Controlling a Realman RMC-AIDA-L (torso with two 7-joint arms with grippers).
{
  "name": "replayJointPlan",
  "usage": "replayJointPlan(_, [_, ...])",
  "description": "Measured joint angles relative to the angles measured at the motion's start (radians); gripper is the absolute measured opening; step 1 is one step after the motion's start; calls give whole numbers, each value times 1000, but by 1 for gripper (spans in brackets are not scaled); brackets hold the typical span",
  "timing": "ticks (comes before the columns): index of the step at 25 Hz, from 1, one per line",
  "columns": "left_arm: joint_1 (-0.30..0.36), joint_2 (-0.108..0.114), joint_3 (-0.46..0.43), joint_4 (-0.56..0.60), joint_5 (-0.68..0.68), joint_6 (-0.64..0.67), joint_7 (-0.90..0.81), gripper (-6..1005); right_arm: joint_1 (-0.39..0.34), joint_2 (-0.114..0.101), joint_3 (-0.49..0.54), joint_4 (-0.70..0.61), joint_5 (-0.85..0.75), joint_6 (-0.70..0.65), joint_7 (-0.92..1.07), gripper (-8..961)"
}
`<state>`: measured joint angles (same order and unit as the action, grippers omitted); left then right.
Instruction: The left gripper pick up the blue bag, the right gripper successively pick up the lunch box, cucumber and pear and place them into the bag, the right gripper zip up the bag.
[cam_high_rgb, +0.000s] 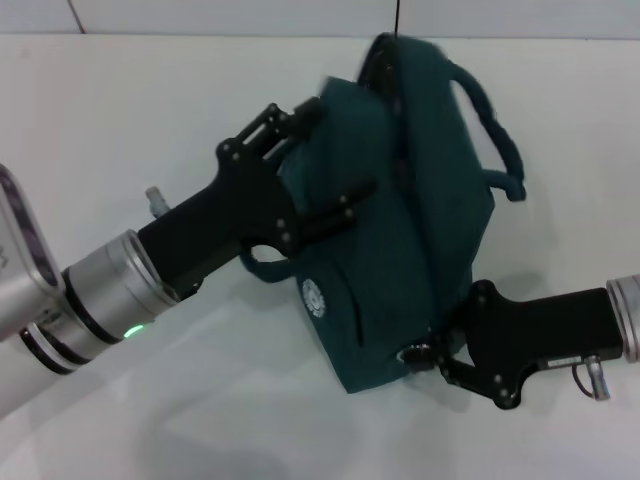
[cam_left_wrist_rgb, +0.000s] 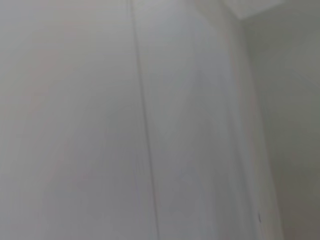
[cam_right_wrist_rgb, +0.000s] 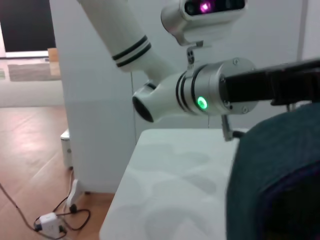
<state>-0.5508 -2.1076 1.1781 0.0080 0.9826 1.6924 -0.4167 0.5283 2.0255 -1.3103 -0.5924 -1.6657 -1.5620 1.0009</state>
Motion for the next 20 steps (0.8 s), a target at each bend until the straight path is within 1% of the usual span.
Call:
replayJointPlan(2, [15,0,0,5,-20,8,-31,805,-2,0,0,4,34,-1,-21,14])
replayJointPlan(7, [74,0,0,10,-69,74,-38,888,-6,1,-1,10,130,-2,-96,14])
replayJointPlan(13, [148,4,0,12,-95,137,-32,883,-3,2,-37,13,217,16,-177,15])
replayJointPlan(15, [169,4,0,11,-95,137,-27,883,0,3,-59,24,264,26,-210,15])
replayJointPlan(20, [247,1,3,-2,-96,119,9,882,35,2,-98,59,359,77,-250,15])
